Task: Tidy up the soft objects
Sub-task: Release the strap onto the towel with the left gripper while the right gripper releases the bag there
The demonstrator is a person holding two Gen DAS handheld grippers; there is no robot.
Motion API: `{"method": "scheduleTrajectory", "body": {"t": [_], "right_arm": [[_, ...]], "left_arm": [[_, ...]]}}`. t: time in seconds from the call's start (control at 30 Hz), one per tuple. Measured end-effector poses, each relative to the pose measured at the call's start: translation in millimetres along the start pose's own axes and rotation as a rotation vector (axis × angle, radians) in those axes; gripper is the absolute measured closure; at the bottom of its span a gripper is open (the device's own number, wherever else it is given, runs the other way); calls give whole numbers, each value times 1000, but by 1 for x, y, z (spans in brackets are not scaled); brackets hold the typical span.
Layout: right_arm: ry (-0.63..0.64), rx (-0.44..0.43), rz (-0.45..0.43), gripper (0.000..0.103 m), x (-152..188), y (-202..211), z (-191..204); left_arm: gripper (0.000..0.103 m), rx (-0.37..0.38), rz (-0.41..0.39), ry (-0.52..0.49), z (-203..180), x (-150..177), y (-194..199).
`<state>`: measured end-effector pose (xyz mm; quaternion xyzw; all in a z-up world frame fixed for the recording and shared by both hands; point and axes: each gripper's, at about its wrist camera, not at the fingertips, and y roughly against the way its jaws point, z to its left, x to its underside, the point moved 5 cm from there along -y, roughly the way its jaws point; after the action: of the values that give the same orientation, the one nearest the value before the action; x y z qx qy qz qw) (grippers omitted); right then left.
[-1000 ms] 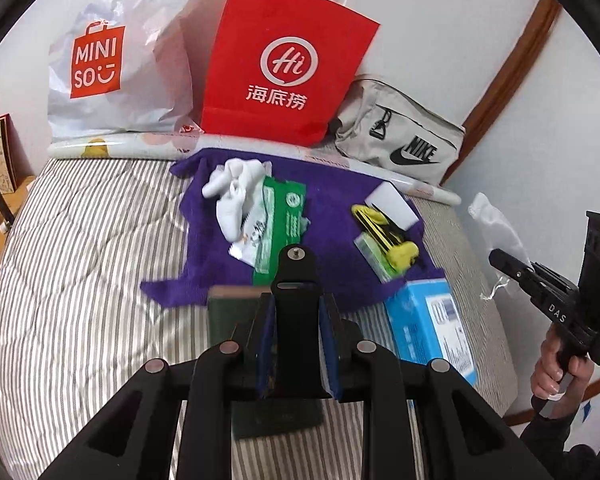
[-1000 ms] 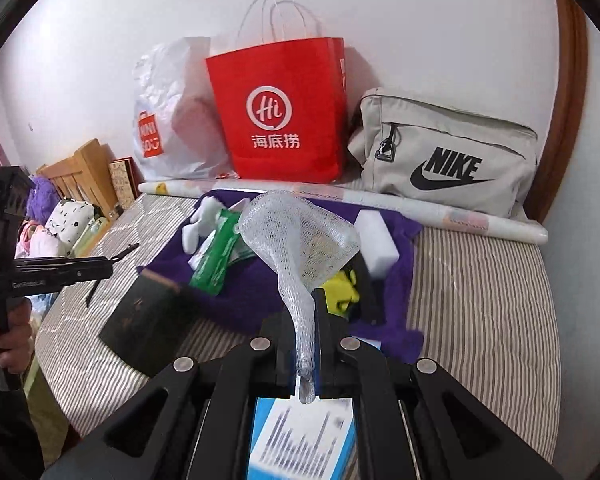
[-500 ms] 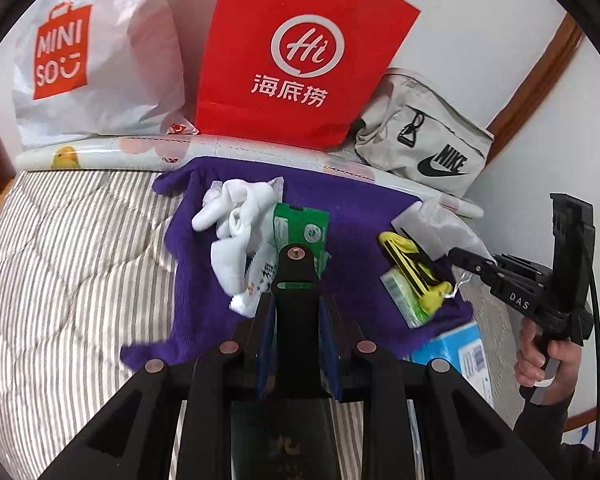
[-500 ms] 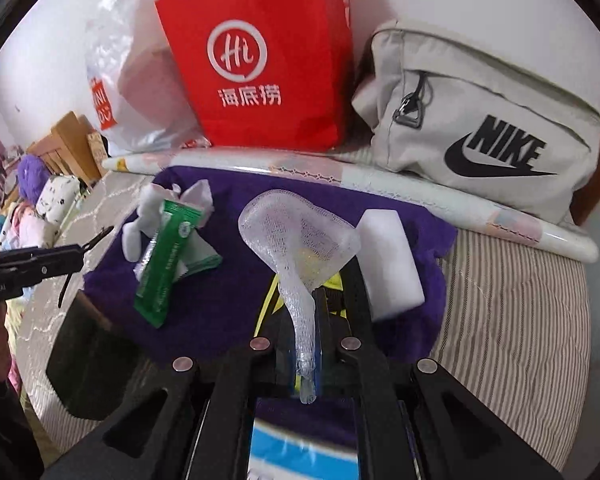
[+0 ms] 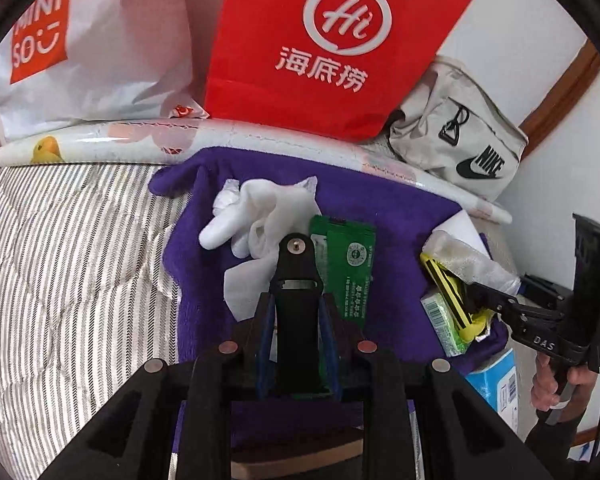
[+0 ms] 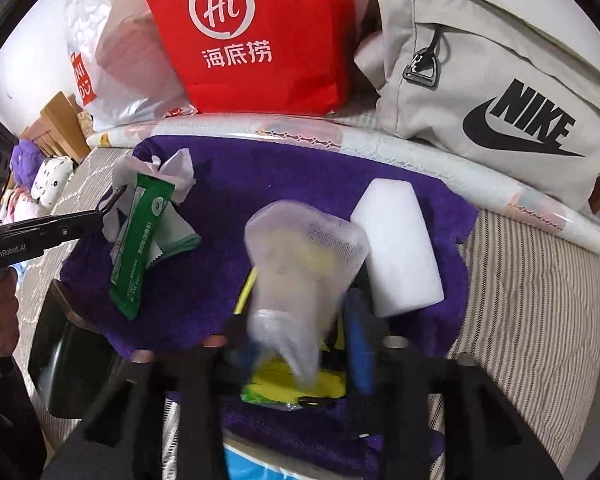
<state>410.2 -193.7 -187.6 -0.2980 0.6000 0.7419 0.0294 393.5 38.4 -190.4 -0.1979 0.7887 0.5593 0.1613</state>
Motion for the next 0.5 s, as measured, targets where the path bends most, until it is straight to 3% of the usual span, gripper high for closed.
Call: {"method": "scheduleTrajectory", "body": {"t": [0.1, 0.17, 0.27, 0.5], "right_arm": [[12, 8, -6, 54, 1, 4, 1], [3, -6, -13, 45, 2, 9, 2], [1, 2, -36, 43, 3, 19, 3], [-22, 38, -70, 39, 12, 50, 10]], "left_arm": [[81, -21, 22, -17, -2, 1, -4], [70, -36, 29, -22, -3, 1, -5], [59, -49, 16, -28, -4, 1, 2], [47, -72, -21, -64, -14, 11, 34]]}}
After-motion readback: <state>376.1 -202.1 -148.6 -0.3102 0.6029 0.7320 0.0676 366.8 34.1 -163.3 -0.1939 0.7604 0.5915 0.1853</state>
